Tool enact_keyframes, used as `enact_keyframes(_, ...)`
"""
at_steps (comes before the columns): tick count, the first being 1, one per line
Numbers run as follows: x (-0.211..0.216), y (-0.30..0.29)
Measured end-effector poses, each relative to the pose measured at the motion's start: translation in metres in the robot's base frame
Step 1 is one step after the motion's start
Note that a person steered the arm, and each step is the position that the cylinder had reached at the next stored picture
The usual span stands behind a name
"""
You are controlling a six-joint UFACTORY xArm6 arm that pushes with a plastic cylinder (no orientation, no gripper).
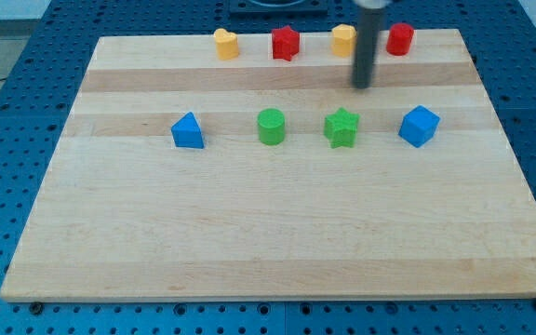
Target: Move the blue cube into the green star
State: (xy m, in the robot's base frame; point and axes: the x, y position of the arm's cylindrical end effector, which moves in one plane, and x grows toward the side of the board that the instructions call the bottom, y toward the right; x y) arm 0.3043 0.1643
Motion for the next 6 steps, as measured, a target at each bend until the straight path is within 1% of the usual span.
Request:
enact_keyframes(1,0.048,0.087)
enact_keyframes(2,0.110,0.087)
enact_keyframes(3,0.133,0.030)
enact_keyframes(5,0.094,0.046)
enact_keyframes(6,0.080,-0.003)
